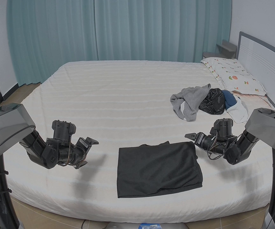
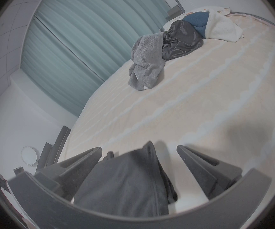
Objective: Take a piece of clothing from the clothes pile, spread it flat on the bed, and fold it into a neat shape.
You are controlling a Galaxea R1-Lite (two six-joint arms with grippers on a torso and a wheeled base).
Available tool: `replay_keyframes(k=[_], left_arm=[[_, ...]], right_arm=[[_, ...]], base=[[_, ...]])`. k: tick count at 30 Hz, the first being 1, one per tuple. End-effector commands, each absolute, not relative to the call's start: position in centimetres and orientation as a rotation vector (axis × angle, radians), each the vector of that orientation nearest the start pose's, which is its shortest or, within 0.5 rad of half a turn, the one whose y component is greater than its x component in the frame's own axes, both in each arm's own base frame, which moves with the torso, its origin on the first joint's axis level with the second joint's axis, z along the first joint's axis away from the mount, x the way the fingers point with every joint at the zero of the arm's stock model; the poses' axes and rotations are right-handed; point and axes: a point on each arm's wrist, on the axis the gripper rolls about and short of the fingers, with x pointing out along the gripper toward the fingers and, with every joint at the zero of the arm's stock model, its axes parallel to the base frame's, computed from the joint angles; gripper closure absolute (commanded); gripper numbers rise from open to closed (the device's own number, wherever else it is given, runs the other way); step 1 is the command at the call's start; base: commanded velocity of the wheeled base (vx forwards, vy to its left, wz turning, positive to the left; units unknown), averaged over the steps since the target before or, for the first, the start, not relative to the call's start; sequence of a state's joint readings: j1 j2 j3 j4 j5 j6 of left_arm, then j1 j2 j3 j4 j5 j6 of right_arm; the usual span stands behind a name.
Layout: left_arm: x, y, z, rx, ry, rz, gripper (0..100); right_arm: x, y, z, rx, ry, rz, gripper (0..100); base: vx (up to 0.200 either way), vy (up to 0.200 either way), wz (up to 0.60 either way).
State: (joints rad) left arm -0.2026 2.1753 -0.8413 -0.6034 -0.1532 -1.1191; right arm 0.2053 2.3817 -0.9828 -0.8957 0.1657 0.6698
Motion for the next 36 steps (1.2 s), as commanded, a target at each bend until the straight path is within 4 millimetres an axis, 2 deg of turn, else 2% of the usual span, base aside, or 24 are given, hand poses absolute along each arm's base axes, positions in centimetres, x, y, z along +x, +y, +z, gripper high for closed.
replay_keyframes(k=[1, 7, 10, 30, 31, 36], left_arm=[[35.2, -7.6, 2.7, -1.039, 0.843, 0.108, 0], [35.2, -7.6, 2.7, -1.042, 0.842, 0.109, 0], [35.2, -7.6, 2.8, -1.041, 0.842, 0.108, 0], [35.2, -7.6, 2.7, -1.038, 0.842, 0.107, 0], [35.2, -7.6, 2.7, -1.038, 0.842, 0.107, 0], [35.2, -7.6, 2.8, -1.040, 0.842, 0.105, 0]], right_arm=[[37.3, 8.0, 1.6, 0.636, 0.634, 0.190, 0], [31.5, 7.0, 1.6, 0.679, 0.771, 0.334, 0], [30.5, 7.0, 1.0, 0.678, 0.774, 0.380, 0], [31.5, 8.0, -1.0, 0.610, 0.783, 0.420, 0], [31.4, 7.9, -1.0, 0.601, 0.784, 0.420, 100], [30.8, 7.1, -1.3, 0.535, 0.786, 0.419, 100]], base=[[0.000, 0.000, 0.00], [-0.167, 0.000, 0.00], [-0.200, 0.000, 0.00], [-0.010, 0.000, 0.00], [0.000, 0.000, 0.00], [0.000, 0.000, 0.00]])
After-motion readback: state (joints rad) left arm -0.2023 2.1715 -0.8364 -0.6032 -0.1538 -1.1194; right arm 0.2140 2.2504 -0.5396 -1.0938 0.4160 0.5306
